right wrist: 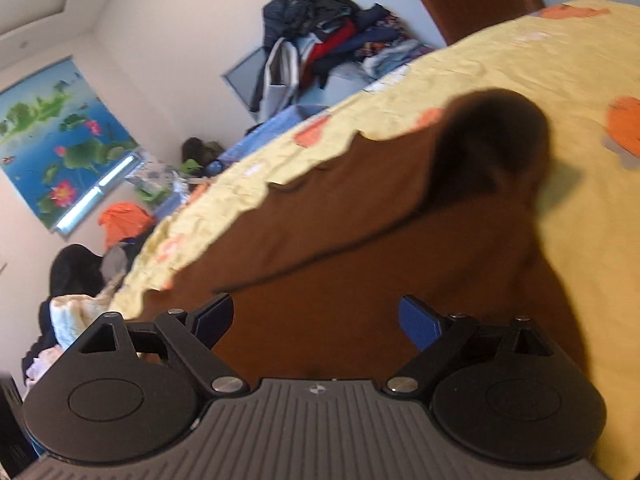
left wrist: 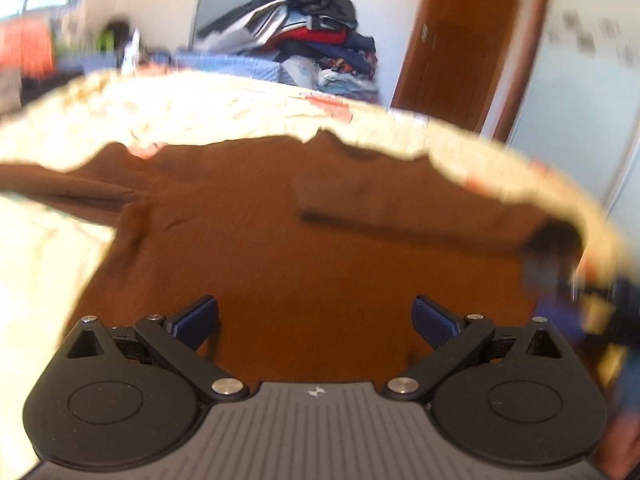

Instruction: Fold small clothes

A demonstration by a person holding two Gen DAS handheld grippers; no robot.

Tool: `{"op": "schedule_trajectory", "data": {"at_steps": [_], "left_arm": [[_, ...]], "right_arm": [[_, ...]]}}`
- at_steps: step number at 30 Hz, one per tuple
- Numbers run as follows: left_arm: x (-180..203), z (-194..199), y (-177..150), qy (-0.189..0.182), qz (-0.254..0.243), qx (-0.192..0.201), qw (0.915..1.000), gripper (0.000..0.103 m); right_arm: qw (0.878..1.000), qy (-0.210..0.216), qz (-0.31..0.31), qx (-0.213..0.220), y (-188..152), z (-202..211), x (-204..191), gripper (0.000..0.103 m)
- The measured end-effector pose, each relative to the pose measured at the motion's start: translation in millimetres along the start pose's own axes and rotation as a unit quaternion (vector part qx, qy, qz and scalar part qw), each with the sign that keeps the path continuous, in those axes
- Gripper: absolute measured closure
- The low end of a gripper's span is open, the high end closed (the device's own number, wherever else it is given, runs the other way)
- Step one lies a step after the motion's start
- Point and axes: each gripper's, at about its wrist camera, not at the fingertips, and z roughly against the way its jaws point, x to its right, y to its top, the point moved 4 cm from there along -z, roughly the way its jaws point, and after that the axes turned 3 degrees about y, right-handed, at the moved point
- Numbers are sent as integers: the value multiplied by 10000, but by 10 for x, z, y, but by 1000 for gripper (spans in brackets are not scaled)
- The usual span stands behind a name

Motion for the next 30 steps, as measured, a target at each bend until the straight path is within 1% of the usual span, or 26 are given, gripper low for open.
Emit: {"op": "schedule_trajectory", "data": {"at_steps": [1,2,3,4,6,7,8,9,10,11,12,13,14,16,17,19,21,23,24,27,28,30], "left_arm": [[-47,-62,119,-183,380,-42,9991,0],[-108,-146,251,-402,845,-85,9956,0],[-164,-250,364,-598,1267,-148,9900,0],[-203,-371,453,-707,1598,-240,9843,0],[-227,-635,578,-745,1989,-530,9757,0],[-216,-773,609,-647,2069,-720,9736,1],[-177,-856,635,-506,2041,-766,9746,8],[-101,-879,680,-389,1842,-611,9802,30],[-16,-928,716,-327,1589,-606,9849,49],[70,-1014,740,-254,1343,-765,9877,84],[136,-1115,740,-101,1134,-971,9887,98],[176,-1144,748,-17,970,-889,9913,98],[225,-1136,767,143,774,-764,9940,98],[292,-1073,793,403,450,-641,9961,99],[309,-985,839,481,281,-488,9973,99],[271,-775,925,501,42,-105,9987,99],[136,-519,1039,579,-163,307,9977,99],[-64,-371,1093,938,-368,562,9933,99],[-188,-326,1110,1106,-423,569,9913,99],[-527,-331,1078,1609,-442,347,9854,99],[-635,-361,1038,1728,-382,239,9839,99],[-776,-405,948,1777,-252,40,9838,99]], "right_arm": [[9999,110,25,109,-61,24,23,13],[9997,191,-54,165,-94,49,33,11],[9995,239,-122,194,-96,50,38,10],[9993,259,-146,217,-98,25,32,9],[9991,317,-140,258,-100,19,18,3],[9991,335,-114,251,-104,11,1,2],[9991,347,-78,238,-112,10,-11,1],[9991,367,-56,228,-116,11,-16,1],[9989,400,-56,229,-115,10,-16,1],[9988,435,-70,231,-108,-3,-9,0],[9986,474,-88,238,-109,2,2,0],[9984,501,-100,243,-111,2,14,0],[9984,509,-99,245,-113,5,14,0],[9985,497,-82,233,-102,1,-7,0],[9985,497,-79,230,-106,-4,-7,0],[9983,521,-91,236,-111,2,9,0],[9981,546,-105,247,-114,7,14,0],[9981,555,-107,249,-112,9,8,0],[9981,561,-107,246,-113,4,16,0],[9981,565,-100,237,-111,3,9,0],[9981,563,-96,233,-112,3,6,0],[9981,558,-90,227,-108,1,4,0]]}}
